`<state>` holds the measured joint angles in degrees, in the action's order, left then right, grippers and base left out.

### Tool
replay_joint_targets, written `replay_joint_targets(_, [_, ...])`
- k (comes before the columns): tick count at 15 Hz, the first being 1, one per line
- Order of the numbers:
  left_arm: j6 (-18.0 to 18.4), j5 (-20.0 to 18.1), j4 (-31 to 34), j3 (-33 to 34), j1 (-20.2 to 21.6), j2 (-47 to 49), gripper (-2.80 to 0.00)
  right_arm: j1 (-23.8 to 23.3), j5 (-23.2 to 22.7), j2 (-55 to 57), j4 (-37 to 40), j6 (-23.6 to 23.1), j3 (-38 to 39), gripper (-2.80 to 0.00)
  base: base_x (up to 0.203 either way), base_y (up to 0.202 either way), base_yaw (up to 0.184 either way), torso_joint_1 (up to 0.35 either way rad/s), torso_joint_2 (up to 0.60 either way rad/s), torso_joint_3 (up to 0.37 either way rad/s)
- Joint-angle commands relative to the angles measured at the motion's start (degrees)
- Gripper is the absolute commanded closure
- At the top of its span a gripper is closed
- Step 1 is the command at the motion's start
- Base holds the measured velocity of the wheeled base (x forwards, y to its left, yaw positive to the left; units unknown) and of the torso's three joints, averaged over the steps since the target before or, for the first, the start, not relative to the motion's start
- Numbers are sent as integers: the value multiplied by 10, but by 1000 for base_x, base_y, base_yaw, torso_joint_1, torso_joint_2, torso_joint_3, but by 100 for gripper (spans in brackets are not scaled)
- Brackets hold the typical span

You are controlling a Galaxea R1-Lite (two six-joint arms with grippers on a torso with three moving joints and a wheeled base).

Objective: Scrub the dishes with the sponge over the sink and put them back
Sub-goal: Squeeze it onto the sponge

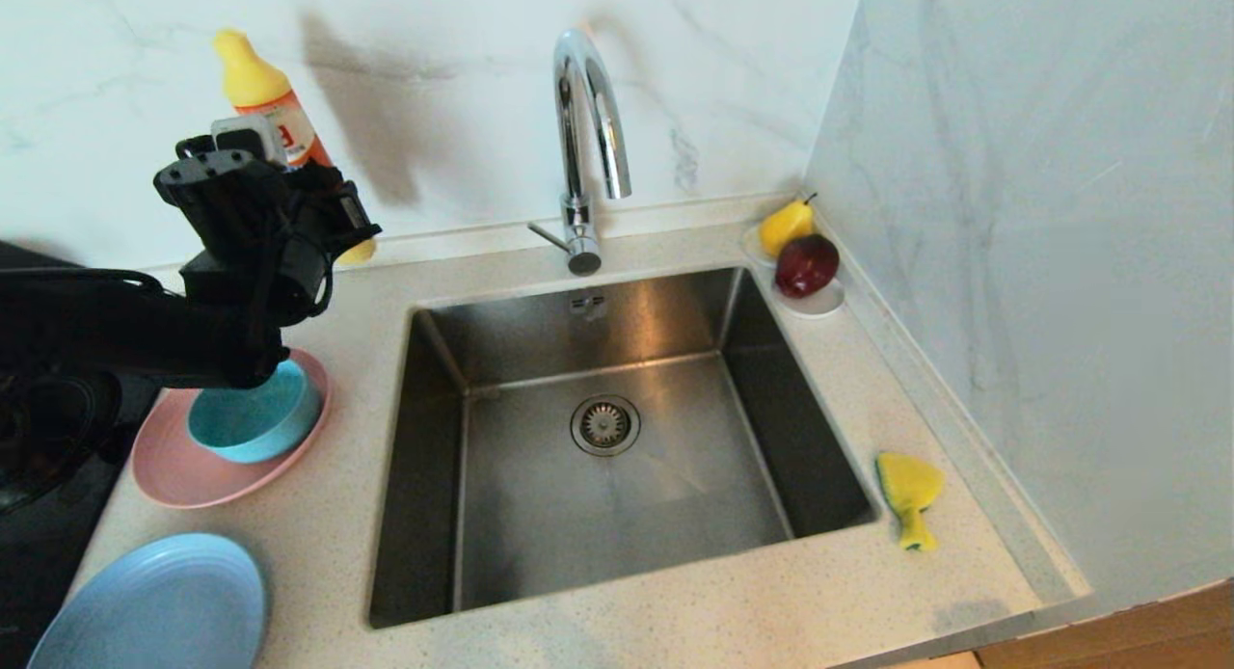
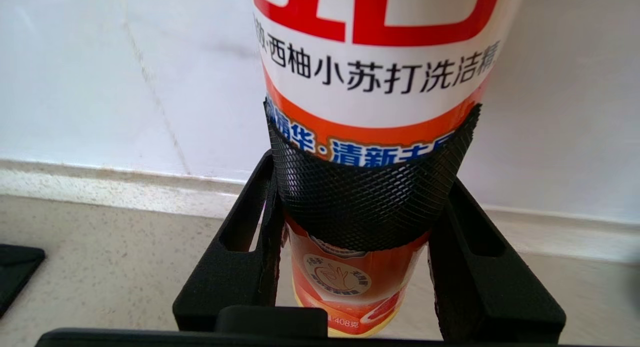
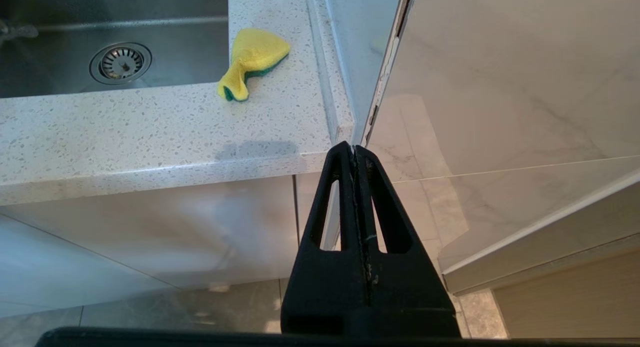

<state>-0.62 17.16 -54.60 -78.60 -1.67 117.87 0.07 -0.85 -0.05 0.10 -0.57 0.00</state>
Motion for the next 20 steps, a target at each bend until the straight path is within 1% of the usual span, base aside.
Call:
replay_joint_targets(1, [-1, 7, 17, 23, -16, -67, 0, 0, 0, 0, 0, 0, 0, 0, 0, 0, 0, 0, 0, 0])
replay_joint_targets(3, [0, 24, 23, 45, -30, -102, 0, 0, 0, 0, 0, 0, 0, 0, 0, 0, 0, 0, 0, 0])
replay_joint_targets(6, [8, 31, 52, 72, -53, -175, 0, 0, 0, 0, 0, 0, 0, 0, 0, 0, 0, 0, 0, 0])
replay_joint_targets(10, [18, 31, 165, 87, -97, -295, 0, 0, 0, 0, 0, 0, 0, 0, 0, 0, 0, 0, 0, 0])
replay_joint_targets(12, [40, 31, 225, 87, -132, -350, 0, 0, 0, 0, 0, 0, 0, 0, 0, 0, 0, 0, 0, 0])
replay_joint_targets(14, [83, 31, 275, 83, -177, -389, 0, 0, 0, 0, 0, 0, 0, 0, 0, 0, 0, 0, 0, 0])
replay_joint_targets(17, [135, 31, 342, 82, -222, -426, 0, 0, 0, 0, 0, 0, 0, 0, 0, 0, 0, 0, 0, 0])
replay_joint_targets(19, [154, 30, 379, 71, -242, -435, 0, 0, 0, 0, 0, 0, 0, 0, 0, 0, 0, 0, 0, 0])
replay_joint_targets(20, [157, 30, 387, 60, -254, -435, 0, 0, 0, 0, 0, 0, 0, 0, 0, 0, 0, 0, 0, 0])
